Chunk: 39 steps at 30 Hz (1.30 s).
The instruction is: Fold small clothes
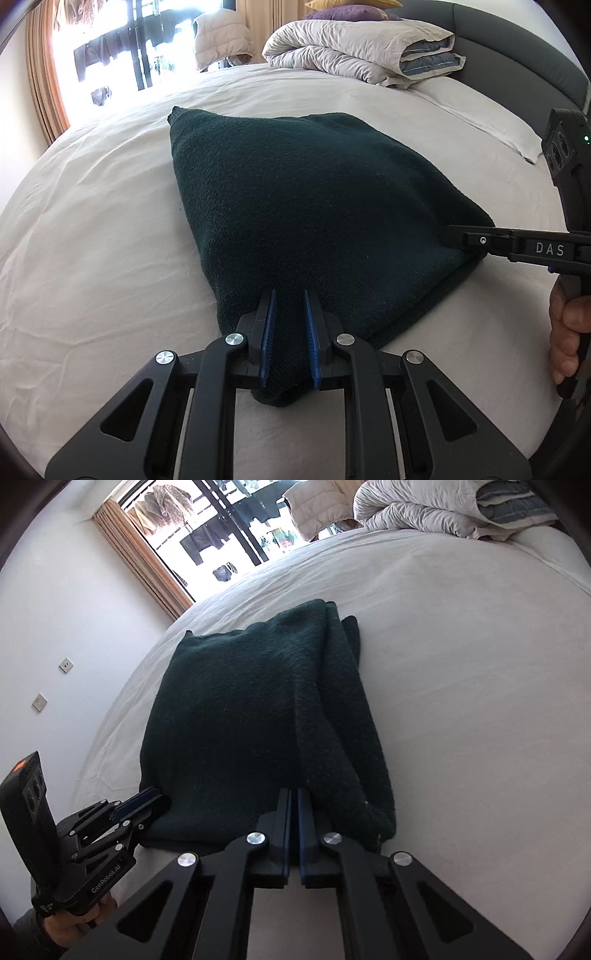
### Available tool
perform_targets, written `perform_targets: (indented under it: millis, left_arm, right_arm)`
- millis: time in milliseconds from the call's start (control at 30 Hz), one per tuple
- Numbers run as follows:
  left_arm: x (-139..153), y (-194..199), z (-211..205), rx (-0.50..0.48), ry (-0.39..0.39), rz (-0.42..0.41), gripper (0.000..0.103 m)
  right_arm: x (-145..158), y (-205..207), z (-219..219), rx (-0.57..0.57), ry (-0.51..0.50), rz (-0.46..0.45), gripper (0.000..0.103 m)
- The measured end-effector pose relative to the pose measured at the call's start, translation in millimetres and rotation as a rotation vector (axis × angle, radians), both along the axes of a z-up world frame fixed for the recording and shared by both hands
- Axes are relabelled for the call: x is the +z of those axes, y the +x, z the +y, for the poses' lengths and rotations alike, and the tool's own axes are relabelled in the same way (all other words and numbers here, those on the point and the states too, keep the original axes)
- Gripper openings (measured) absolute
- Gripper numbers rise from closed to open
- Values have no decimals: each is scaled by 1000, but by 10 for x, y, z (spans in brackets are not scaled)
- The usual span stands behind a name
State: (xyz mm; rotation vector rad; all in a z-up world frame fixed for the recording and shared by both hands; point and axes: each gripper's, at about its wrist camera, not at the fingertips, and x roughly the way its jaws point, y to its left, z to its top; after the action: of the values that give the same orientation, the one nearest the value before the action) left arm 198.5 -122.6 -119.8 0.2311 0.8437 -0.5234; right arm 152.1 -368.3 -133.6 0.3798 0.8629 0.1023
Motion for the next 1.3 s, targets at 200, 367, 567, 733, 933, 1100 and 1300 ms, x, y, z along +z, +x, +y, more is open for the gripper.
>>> perform_targets:
  millis: [200, 367, 567, 733, 933, 1100, 1300]
  left_arm:
    - [210, 15, 29, 12, -40, -4, 16]
    - [475, 374, -117, 53, -19, -81, 16]
    - [222, 838, -421, 59, 139, -75, 16]
    - [52, 602, -485, 60, 205, -188, 16]
    - [42, 474, -381, 70, 195, -181, 16]
    - [19, 231, -287, 75, 179, -212, 16]
    - [27, 38, -150, 71, 128, -192, 20]
  right_arm:
    - [-119, -53, -144, 10, 80, -45, 0]
    - [-136, -90, -148, 13, 111, -64, 0]
    - [-163, -147, -197, 18, 137, -74, 0]
    - [-175, -174, -233, 19, 143, -77, 0]
    - [-132, -203, -193, 17, 110, -64, 0]
    - [-117, -438, -248, 8, 152, -65, 1]
    - [49, -775, -256, -16, 105, -51, 41]
